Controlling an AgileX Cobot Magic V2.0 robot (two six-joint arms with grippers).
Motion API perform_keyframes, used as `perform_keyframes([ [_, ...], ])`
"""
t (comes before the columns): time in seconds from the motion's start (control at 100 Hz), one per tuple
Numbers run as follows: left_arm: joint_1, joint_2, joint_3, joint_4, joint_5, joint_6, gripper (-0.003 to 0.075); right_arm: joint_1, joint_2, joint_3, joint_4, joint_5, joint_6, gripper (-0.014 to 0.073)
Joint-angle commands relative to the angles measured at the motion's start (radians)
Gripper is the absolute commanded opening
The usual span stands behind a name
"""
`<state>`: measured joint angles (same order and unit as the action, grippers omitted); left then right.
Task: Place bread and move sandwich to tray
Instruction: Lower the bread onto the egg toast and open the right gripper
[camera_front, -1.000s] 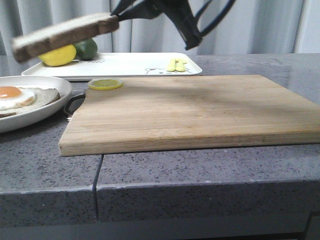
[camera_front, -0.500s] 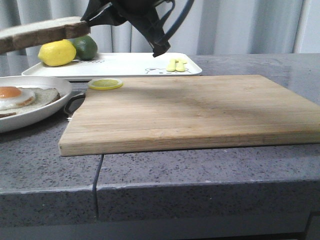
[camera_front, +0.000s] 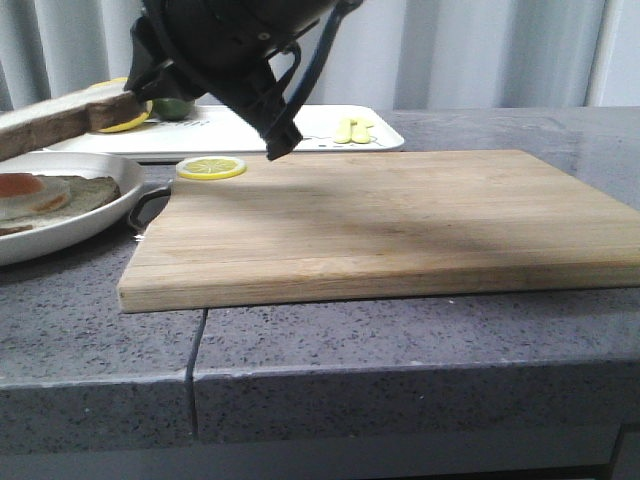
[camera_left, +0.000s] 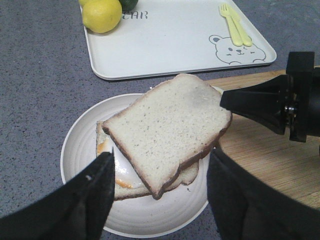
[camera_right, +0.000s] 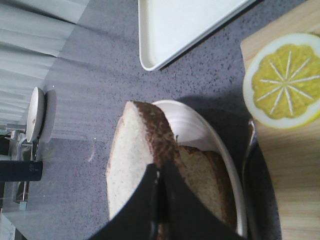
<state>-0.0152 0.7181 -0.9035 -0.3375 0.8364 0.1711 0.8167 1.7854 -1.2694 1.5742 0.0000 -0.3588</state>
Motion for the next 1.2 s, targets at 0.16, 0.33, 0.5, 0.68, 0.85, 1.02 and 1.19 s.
perform_keyframes([
  [0.16,-0.002,0.005,-0.033,-0.030,-0.066,0.003,0.0386,0.024,-0.029,-0.051,0.038,-0.035,-0.012,-0.0069],
  [0.33,-0.002,0.005,-0.033,-0.030,-0.064,0.003,0.0386,0.059,0.005,-0.098,0.062,-0.059,-0.012,-0.0070],
  [0.5,-0.002,0.005,-0.033,-0.030,-0.062,0.003,0.0386,0.078,0.023,-0.117,0.062,-0.095,-0.012,-0.0070],
  [0.68,-0.002,0.005,-0.033,-0.030,-0.062,0.003,0.0386,0.080,0.023,-0.116,0.062,-0.118,-0.012,-0.0070],
  [0.85,-0.002,0.005,-0.033,-0.030,-0.062,0.003,0.0386,0.080,0.023,-0.116,0.054,-0.129,-0.013,-0.0070],
  [1.02,-0.002,0.005,-0.033,-0.030,-0.062,0.003,0.0386,0.080,0.023,-0.114,0.050,-0.133,-0.019,-0.0069],
  [1.19,-0.002,0.005,-0.033,-0.030,-0.062,0.003,0.0386,0.080,0.023,-0.102,0.050,-0.133,-0.028,-0.0069],
])
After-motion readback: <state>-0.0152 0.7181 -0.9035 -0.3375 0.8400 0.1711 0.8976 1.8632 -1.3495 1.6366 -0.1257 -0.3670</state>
